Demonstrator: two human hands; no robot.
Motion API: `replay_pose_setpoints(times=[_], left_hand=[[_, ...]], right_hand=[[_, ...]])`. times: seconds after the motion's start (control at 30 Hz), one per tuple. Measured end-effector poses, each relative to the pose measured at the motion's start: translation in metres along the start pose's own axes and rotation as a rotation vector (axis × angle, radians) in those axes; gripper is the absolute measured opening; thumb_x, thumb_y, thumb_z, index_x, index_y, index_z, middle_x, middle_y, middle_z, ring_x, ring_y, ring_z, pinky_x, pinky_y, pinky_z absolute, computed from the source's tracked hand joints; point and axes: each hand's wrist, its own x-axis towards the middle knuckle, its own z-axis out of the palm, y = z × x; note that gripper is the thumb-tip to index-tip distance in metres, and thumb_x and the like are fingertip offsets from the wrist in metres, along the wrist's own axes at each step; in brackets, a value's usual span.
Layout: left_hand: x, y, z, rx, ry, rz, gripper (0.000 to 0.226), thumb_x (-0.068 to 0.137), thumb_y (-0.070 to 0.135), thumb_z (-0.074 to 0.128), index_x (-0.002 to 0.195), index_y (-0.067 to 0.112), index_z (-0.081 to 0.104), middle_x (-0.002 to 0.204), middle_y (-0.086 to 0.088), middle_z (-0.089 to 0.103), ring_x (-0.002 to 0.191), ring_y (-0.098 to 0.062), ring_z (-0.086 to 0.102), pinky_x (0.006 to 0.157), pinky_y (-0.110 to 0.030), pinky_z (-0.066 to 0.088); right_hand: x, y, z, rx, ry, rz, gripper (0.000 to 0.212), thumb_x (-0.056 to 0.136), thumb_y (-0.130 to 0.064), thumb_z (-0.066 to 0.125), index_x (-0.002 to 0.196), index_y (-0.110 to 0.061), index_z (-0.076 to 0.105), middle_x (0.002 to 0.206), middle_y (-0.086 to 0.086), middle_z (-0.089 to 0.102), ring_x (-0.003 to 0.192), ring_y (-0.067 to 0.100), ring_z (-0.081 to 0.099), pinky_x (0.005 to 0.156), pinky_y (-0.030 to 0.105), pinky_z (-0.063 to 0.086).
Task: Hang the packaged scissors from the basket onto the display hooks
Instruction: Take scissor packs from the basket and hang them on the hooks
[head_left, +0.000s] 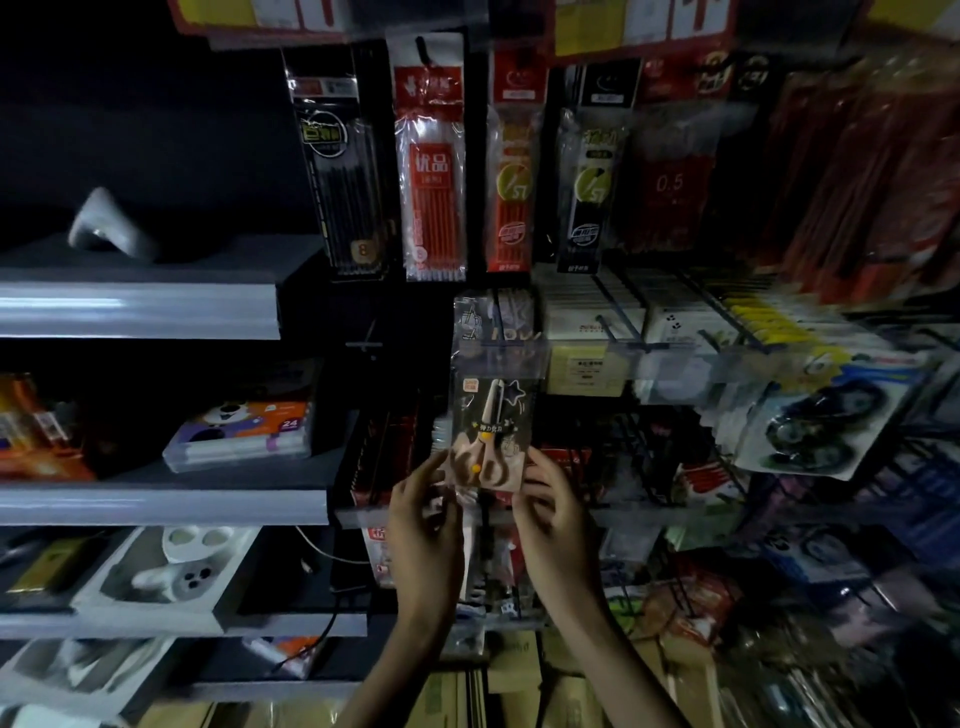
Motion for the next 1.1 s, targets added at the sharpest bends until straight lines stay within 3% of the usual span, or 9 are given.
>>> replay_pose_setpoints(times=[0.1,0.23,0.37,0.53,0.63,0.73,0.9,1.03,1.1], left_hand=[[0.003,0.000,0.000,0.002,-0.038,-0.032,0.049,0.101,0.011,0.065,0.144,0.036,0.059,0.130,0.003,0.058,0.110,0.000,0.062,0.092,-0.022,0.058],[0.014,0.004,0.001,-0.051,-0.079,-0.053,0.050,0.102,0.008,0.063,0.145,0.033,0.058,0.129,0.003,0.057,0.110,0.006,0.061,0.087,-0.009,0.052],[0.031,-0.003,0.007,-0.075,-0.098,-0.077,0.055,0.101,0.002,0.060,0.141,0.039,0.060,0.129,-0.006,0.063,0.115,-0.011,0.067,0.095,-0.026,0.058],[0.044,0.002,0.015,-0.077,-0.112,-0.083,0.054,0.100,0.004,0.057,0.140,0.040,0.060,0.132,-0.005,0.065,0.116,-0.012,0.068,0.098,-0.041,0.060],[0.051,0.003,0.019,-0.077,-0.128,-0.104,0.055,0.098,0.005,0.056,0.140,0.039,0.060,0.133,-0.002,0.065,0.117,-0.006,0.067,0.098,-0.039,0.060],[0.052,0.006,0.022,-0.074,-0.149,-0.114,0.055,0.098,-0.004,0.055,0.133,0.039,0.062,0.123,0.005,0.070,0.109,0.004,0.067,0.084,-0.021,0.059],[0.056,0.006,0.025,-0.063,-0.165,-0.114,0.054,0.100,-0.001,0.057,0.134,0.041,0.059,0.113,0.017,0.072,0.105,0.007,0.067,0.078,-0.016,0.056],[0.060,0.008,0.028,-0.067,-0.150,-0.127,0.052,0.100,-0.001,0.056,0.132,0.040,0.058,0.097,0.035,0.073,0.086,0.010,0.068,0.073,-0.020,0.057],[0.057,0.010,0.028,-0.077,-0.155,-0.132,0.051,0.101,0.001,0.057,0.128,0.045,0.058,0.100,0.039,0.071,0.099,0.008,0.069,0.079,-0.018,0.057]], right_hand=[[0.004,-0.003,0.004,0.025,-0.007,0.026,0.047,0.101,-0.005,0.057,0.144,-0.022,0.050,0.121,-0.020,0.059,0.107,-0.017,0.056,0.086,0.005,0.047],[0.016,-0.003,0.009,0.018,-0.008,0.035,0.052,0.100,-0.007,0.060,0.147,-0.025,0.049,0.131,-0.008,0.060,0.120,0.001,0.057,0.095,0.011,0.047],[0.032,-0.005,0.014,0.004,-0.039,0.041,0.055,0.100,-0.012,0.061,0.150,-0.026,0.045,0.140,-0.004,0.056,0.128,0.008,0.053,0.108,0.028,0.046],[0.054,-0.012,0.020,0.020,-0.034,0.081,0.059,0.097,0.001,0.060,0.151,-0.016,0.043,0.135,0.003,0.059,0.110,-0.004,0.057,0.085,0.002,0.045],[0.064,-0.011,0.024,-0.003,-0.012,0.091,0.060,0.097,-0.003,0.062,0.152,-0.019,0.044,0.141,0.004,0.057,0.126,0.013,0.057,0.102,0.020,0.049],[0.068,-0.007,0.027,-0.051,0.004,0.100,0.061,0.096,-0.011,0.067,0.151,-0.023,0.045,0.142,0.004,0.055,0.128,0.017,0.056,0.109,0.040,0.049],[0.067,-0.003,0.027,-0.033,-0.005,0.111,0.064,0.096,-0.009,0.066,0.153,-0.024,0.041,0.144,0.000,0.054,0.130,0.013,0.054,0.110,0.038,0.048],[0.072,-0.004,0.023,0.009,-0.012,0.131,0.052,0.097,-0.015,0.067,0.137,-0.038,0.043,0.114,-0.026,0.055,0.102,-0.014,0.054,0.088,0.010,0.045],[0.073,-0.001,0.023,-0.010,-0.012,0.128,0.054,0.097,-0.014,0.067,0.138,-0.039,0.043,0.115,-0.026,0.056,0.102,-0.016,0.054,0.092,0.013,0.045]])
